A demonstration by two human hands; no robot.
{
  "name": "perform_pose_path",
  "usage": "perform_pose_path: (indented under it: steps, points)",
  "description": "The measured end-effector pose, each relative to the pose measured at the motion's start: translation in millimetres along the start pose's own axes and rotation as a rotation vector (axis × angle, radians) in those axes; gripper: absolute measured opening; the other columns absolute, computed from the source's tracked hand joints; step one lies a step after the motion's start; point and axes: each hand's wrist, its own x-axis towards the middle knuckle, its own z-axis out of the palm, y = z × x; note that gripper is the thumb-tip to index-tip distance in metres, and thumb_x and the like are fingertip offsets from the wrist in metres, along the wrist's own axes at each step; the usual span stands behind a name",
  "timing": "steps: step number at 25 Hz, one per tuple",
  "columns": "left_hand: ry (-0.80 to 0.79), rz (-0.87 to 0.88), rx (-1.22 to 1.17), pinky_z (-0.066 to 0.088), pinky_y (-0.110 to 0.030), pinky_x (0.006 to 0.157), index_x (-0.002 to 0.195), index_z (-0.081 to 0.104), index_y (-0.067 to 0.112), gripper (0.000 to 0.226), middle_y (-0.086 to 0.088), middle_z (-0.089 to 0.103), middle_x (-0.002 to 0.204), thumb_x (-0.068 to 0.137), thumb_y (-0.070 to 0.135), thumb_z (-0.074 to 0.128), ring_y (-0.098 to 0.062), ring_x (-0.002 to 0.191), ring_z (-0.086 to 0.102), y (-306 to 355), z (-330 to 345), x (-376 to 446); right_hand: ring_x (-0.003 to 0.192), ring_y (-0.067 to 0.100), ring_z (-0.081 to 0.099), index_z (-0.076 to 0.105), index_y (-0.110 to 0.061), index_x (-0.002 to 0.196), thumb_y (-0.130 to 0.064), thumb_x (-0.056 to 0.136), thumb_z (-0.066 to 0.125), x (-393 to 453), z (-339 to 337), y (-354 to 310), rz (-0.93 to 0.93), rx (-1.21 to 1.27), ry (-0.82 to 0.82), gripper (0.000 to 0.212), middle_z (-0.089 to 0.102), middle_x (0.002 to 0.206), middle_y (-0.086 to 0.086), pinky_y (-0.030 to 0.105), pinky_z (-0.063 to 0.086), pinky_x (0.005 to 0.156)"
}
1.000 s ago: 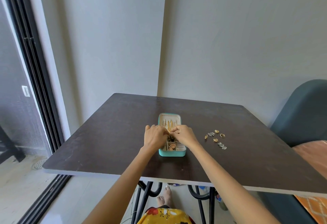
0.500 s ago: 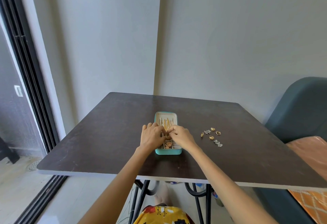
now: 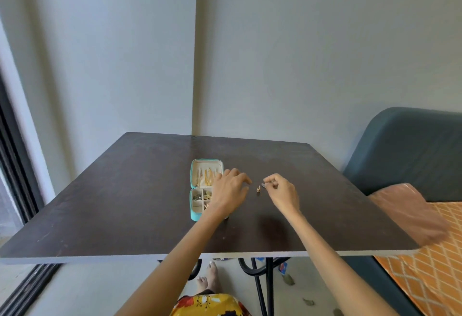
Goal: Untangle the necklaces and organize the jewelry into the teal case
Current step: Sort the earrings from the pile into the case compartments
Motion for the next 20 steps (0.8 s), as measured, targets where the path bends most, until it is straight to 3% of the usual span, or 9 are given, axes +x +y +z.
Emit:
perform_pose_path:
  steps: [5, 11, 16, 18, 20]
  points:
    - [-0.082, -0.038, -0.034, 0.030, -0.033, 0.089, 0.110, 0.061, 0.027, 0.026, 0.002, 0.059, 0.113, 0.088, 0.020, 0.048, -0.020, 0.110, 0.052, 43, 49, 2, 0.092, 0.018, 0.064, 0.068, -0.024, 0.099, -0.029, 0.086, 0.065, 3, -26, 58, 0.052, -0.054, -0.065, 0.014, 0.064, 0.085, -0.007, 0.025, 0.041, 0.067]
    - [-0.068, -0.183, -0.566, 0.045, -0.029, 0.082, 0.107, 0.060, 0.013, 0.027, 0.000, 0.060, 0.103, 0.083, 0.003, 0.051, -0.018, 0.092, 0.059, 54, 75, -1, 0.093, 0.013, 0.060, 0.068, -0.037, 0.096, -0.048, 0.083, 0.063, 8, -16, 63, 0.061, -0.136, -0.081, 0.018, 0.063, 0.093, -0.011, 0.025, 0.038, 0.066]
    - [-0.034, -0.305, -0.741, 0.043, -0.014, 0.079, 0.110, 0.062, 0.008, 0.029, -0.006, 0.063, 0.101, 0.085, -0.002, 0.053, -0.011, 0.081, 0.056, 45, 79, 7, 0.085, 0.011, 0.057, 0.070, -0.038, 0.083, -0.045, 0.084, 0.061, 14, -13, 61, 0.057, -0.212, -0.073, 0.011, 0.058, 0.087, -0.012, 0.025, 0.037, 0.064]
    - [-0.040, -0.305, -0.771, 0.041, -0.006, 0.075, 0.114, 0.062, 0.010, 0.028, -0.005, 0.064, 0.104, 0.087, 0.001, 0.055, -0.005, 0.079, 0.054, 43, 79, 7, 0.082, 0.007, 0.058, 0.072, -0.032, 0.083, -0.037, 0.086, 0.062, 18, -11, 60, 0.091, 0.028, -0.084, 0.012, 0.063, 0.089, -0.009, 0.024, 0.041, 0.064]
    - [-0.063, -0.308, -0.846, 0.046, -0.010, 0.073, 0.117, 0.062, 0.014, 0.028, 0.001, 0.066, 0.103, 0.090, 0.008, 0.057, 0.002, 0.076, 0.057, 43, 78, 8, 0.065, 0.000, 0.053, 0.074, -0.024, 0.084, -0.028, 0.089, 0.062, 19, -11, 53, 0.193, 0.443, -0.161, 0.013, 0.065, 0.087, -0.006, 0.014, 0.040, 0.052]
